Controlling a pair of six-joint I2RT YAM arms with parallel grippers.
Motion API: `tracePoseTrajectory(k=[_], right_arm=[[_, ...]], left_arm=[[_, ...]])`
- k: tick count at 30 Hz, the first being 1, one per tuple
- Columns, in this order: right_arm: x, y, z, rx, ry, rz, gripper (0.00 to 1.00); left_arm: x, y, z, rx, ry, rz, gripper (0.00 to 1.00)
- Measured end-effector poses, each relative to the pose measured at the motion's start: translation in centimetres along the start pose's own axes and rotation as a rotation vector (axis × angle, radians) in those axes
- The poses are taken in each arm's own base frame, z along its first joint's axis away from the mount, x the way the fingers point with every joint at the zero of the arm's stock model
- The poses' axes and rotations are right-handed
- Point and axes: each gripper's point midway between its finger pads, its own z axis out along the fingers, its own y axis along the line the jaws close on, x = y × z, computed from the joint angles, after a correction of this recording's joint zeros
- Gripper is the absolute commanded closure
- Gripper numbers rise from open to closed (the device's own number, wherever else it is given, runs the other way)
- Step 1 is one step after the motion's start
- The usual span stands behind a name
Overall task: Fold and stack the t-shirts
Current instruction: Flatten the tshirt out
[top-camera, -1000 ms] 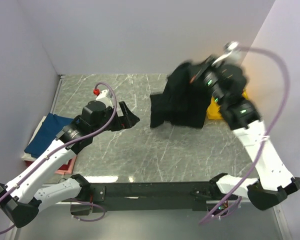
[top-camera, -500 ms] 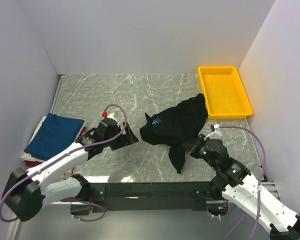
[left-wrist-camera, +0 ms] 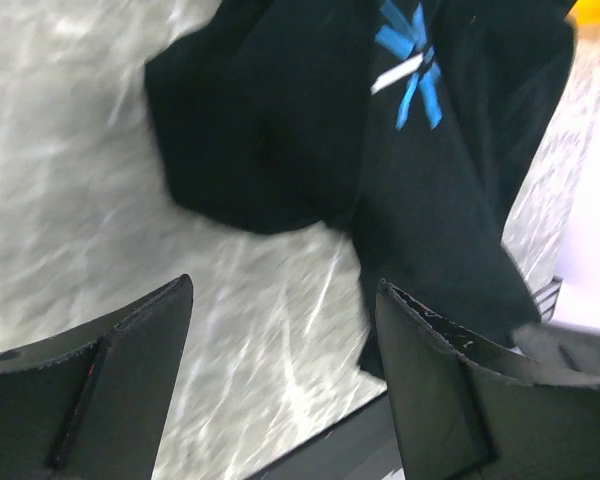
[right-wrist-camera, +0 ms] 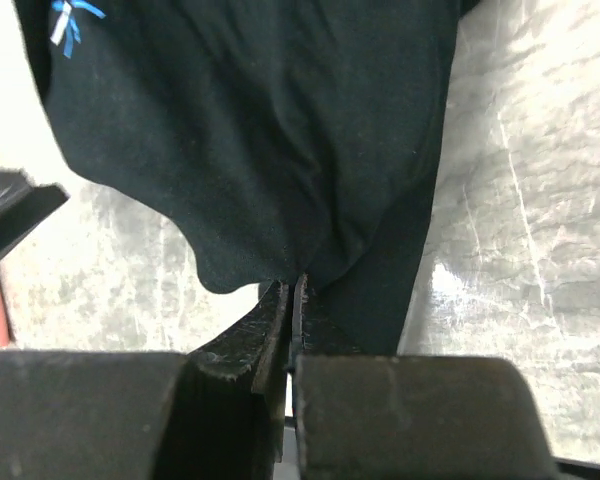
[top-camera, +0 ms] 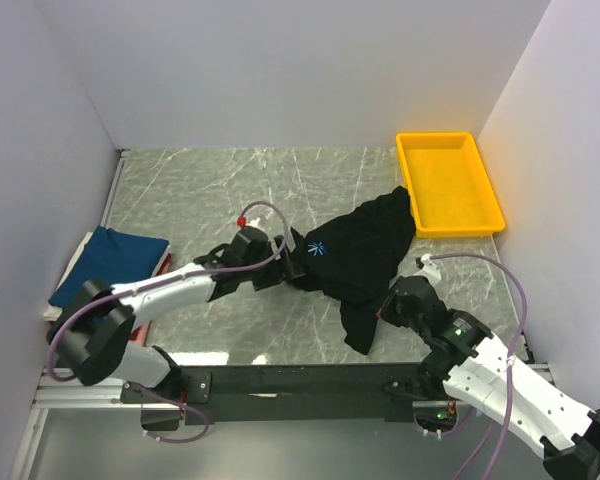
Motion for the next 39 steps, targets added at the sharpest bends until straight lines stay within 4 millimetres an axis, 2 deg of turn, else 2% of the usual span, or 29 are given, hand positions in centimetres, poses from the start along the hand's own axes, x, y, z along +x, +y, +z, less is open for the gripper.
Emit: tracePoseTrajectory(k=[6, 10, 11, 14, 15, 20, 24, 27, 29, 31, 36, 39], right_arm=[[-1.7, 1.1, -0.9, 0.013, -0.032, -0.021, 0.95], [-2.0, 0.6, -1.2, 0.034, -0.041, -0.051, 0.93], [-2.0, 0.4, -1.3, 0.043, -0.040, -0.058, 0.92], [-2.1, 0.2, -1.5, 0.051, -0.042, -0.074, 0.92], [-2.1, 0.2, -1.6, 0.051, -0.041, -0.080, 0.92], [-2.2, 0.1, -1.7, 0.054, -0.037, -0.100, 0.92], [-2.8, 0.8, -2.2, 0.035, -0.053, -0.108, 0.92], [-3.4, 1.4, -2.6, 0.018, -0.068, -0.108, 0.92], [-3.9, 2.0, -3.0, 0.005, -0.077, -0.111, 0.92], [-4.6, 2.9, -3.6, -0.015, -0.089, -0.118, 0.92], [-5.9, 5.9, -4.2, -0.074, -0.087, -0.151, 0.85], [-5.9, 8.3, -3.2, -0.101, -0.035, -0.194, 0.81]], left_arm=[[-2.1, -2.7, 2.9, 0.011, -0.038, -0.008, 0.24], [-3.7, -3.9, 4.9, -0.014, -0.079, -0.014, 0.47], [-4.0, -3.9, 5.3, -0.031, -0.086, -0.019, 0.61], [-4.3, -3.2, 6.1, -0.087, -0.101, -0.029, 0.76], [-4.3, -2.8, 6.1, -0.106, -0.106, -0.031, 0.77], [-4.2, -0.8, 6.0, -0.199, -0.113, -0.036, 0.99], [-4.9, -0.2, 5.6, -0.242, -0.128, -0.037, 0.99], [-6.3, 0.6, 5.2, -0.270, -0.143, -0.049, 0.99], [-8.5, 1.4, 4.7, -0.292, -0.167, -0.072, 0.99], [-11.5, 1.8, 3.9, -0.304, -0.210, -0.100, 0.99], [-21.5, 1.2, 0.4, -0.271, -0.367, -0.161, 0.99], [-27.6, 0.3, -1.7, -0.232, -0.454, -0.175, 0.99]])
